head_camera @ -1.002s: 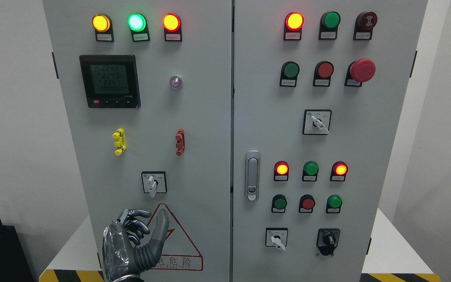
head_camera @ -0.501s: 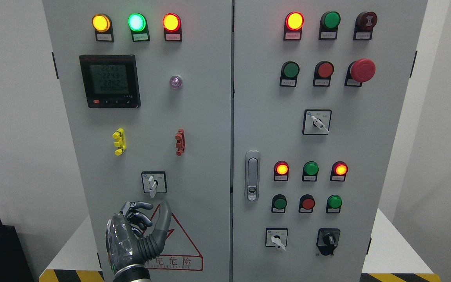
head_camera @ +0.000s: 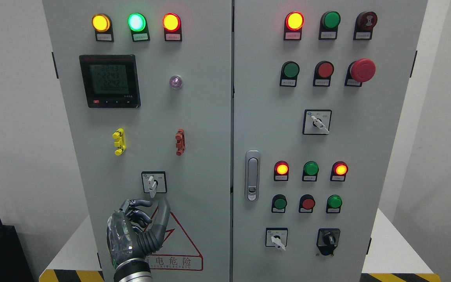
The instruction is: Turn on light switch 1
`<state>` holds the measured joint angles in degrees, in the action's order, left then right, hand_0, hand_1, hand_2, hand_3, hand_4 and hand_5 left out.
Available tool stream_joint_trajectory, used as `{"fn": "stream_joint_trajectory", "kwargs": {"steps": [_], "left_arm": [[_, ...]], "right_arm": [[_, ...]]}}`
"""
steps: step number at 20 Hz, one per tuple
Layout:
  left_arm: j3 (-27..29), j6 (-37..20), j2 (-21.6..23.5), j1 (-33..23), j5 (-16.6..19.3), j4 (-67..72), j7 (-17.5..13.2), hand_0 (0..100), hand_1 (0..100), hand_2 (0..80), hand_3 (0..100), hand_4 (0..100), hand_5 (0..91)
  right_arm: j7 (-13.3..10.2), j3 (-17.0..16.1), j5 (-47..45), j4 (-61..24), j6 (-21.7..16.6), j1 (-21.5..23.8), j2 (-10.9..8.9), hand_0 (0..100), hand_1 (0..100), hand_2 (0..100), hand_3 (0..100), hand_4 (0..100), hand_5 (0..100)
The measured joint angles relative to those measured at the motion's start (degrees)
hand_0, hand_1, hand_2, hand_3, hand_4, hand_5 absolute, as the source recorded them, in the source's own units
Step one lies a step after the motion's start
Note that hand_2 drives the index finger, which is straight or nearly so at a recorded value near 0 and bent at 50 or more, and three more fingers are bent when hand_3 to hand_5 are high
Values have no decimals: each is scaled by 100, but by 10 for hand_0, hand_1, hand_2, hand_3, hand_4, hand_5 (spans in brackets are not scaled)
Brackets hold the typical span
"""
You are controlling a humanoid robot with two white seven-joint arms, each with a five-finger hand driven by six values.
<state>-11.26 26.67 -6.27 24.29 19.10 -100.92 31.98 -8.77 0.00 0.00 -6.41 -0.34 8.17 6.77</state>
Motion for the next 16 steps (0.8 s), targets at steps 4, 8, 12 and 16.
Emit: {"fn": "stream_joint_trajectory", "kwargs": {"steps": [4,8,12,16], "left_arm": [[62,-42,-6,82,-61,37,2,198,555,501,883,866,790],[116,-57,-9,144,-95,65,4,200,553,503,885,867,792],[154,-59,-14,208,-156,88,17,202,549,505,888,867,792],[181,-87,-15,264,-205,114,19,202,546,513,891,871,793]], "right_arm": [[0,0,0,0,0,0,0,120,389,0,0,0,0],[0,0,0,0,0,0,0,120,389,0,0,0,0],[0,0,0,0,0,0,0,120,389,0,0,0,0],[0,0,0,0,0,0,0,120,389,0,0,0,0]]}}
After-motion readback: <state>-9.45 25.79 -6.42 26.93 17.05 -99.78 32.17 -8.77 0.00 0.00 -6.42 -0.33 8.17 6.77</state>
